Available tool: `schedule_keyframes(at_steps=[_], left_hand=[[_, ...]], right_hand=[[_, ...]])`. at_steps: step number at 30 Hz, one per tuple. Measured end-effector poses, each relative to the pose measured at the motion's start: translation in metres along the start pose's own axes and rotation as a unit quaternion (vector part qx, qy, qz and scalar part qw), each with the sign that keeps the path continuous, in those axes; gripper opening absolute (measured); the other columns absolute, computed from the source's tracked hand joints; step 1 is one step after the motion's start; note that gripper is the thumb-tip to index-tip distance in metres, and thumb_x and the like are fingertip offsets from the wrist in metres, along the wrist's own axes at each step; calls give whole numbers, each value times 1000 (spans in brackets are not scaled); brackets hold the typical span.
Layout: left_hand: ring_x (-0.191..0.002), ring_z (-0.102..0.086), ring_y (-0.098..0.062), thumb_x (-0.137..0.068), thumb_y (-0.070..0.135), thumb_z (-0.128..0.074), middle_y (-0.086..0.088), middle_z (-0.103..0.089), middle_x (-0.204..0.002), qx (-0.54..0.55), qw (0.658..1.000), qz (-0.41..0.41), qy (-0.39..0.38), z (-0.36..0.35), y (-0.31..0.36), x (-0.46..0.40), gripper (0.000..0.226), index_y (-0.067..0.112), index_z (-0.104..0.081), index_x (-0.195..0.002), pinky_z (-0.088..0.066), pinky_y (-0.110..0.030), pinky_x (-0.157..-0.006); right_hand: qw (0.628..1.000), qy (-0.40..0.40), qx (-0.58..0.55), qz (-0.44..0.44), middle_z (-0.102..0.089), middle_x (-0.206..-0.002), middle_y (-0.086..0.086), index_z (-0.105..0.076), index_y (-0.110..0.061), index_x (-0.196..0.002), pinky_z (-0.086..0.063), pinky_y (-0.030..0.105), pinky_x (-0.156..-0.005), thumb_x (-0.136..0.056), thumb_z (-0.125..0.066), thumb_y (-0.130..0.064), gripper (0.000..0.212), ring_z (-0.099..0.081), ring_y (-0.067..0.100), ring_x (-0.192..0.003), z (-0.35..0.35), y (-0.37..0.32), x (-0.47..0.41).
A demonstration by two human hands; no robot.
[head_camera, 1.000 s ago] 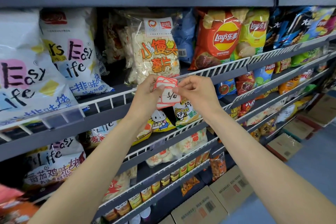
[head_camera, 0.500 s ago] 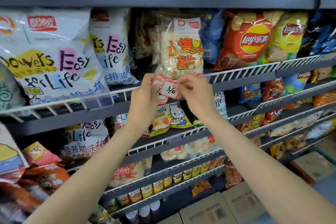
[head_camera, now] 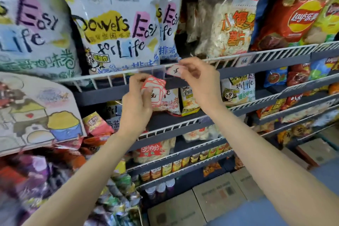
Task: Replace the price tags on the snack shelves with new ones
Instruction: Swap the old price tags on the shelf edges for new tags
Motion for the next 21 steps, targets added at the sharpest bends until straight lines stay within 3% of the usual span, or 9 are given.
schedule_keyframes(at_steps=[2, 4, 6, 8, 13, 21], left_hand=[[-56, -48, -9, -96, 8, -45, 13, -54, -72, 16, 1000, 17, 3, 6, -9, 5, 26, 11, -43, -122, -38, -23, -54], [-55, -48, -10, -96, 11, -45, 12, -56, -76, 20, 1000, 20, 0, 11, -13, 9, 31, 13, -39, -127, -36, -16, -52], [-58, -51, -22, -97, 13, -45, 1, -59, -78, 22, 1000, 13, 8, 16, -13, 11, 36, 11, -36, -132, -36, -20, -50], [-59, -51, -25, -98, 15, -45, 0, -55, -73, 9, 1000, 11, 12, 20, -14, 12, 40, 12, -35, -136, -35, -17, -48], [-48, -45, -5, -98, 12, -44, 11, -37, -48, -35, 999, -7, -19, 20, -15, 13, 48, 13, -31, -144, -31, -12, -43], [-46, -39, -12, -98, 11, -44, 12, -30, -42, -36, 998, -28, -50, 16, -16, 17, 55, 22, -14, -144, -24, -15, -39]], right_hand=[[1000, 13, -1, 6, -63, -81, -10, -67, -11, -103, -39, 1, -69, -86, -64, -8, 17, -55, -14, -70, -8, -7, 4], [1000, 21, 3, 13, -64, -82, -8, -67, -11, -103, -41, 2, -69, -86, -65, -10, 17, -56, -11, -70, -13, -13, 6], [999, 27, 6, 23, -65, -83, -7, -66, -11, -100, -45, 7, -71, -86, -65, -11, 14, -58, -5, -72, -16, -17, 9], [999, 34, 7, 35, -67, -85, -3, -66, -10, -95, -46, 9, -71, -86, -64, -12, 9, -60, 2, -74, -18, -21, 12], [997, 35, 26, 57, -66, -83, -1, -70, -10, -90, -42, 3, -70, -86, -64, -13, 7, -58, 2, -72, -20, -26, 15], [993, 68, 35, 85, -62, -90, 2, -72, -8, -91, -44, 6, -73, -85, -65, -12, 10, -56, 4, -77, -16, -30, 16]])
Point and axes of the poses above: each hand's wrist, its own x-axis away from the middle knuckle, its own z-axis out of the back of the hand, y = z × x, the point moved 4 cm from there along -x, towards the middle knuckle
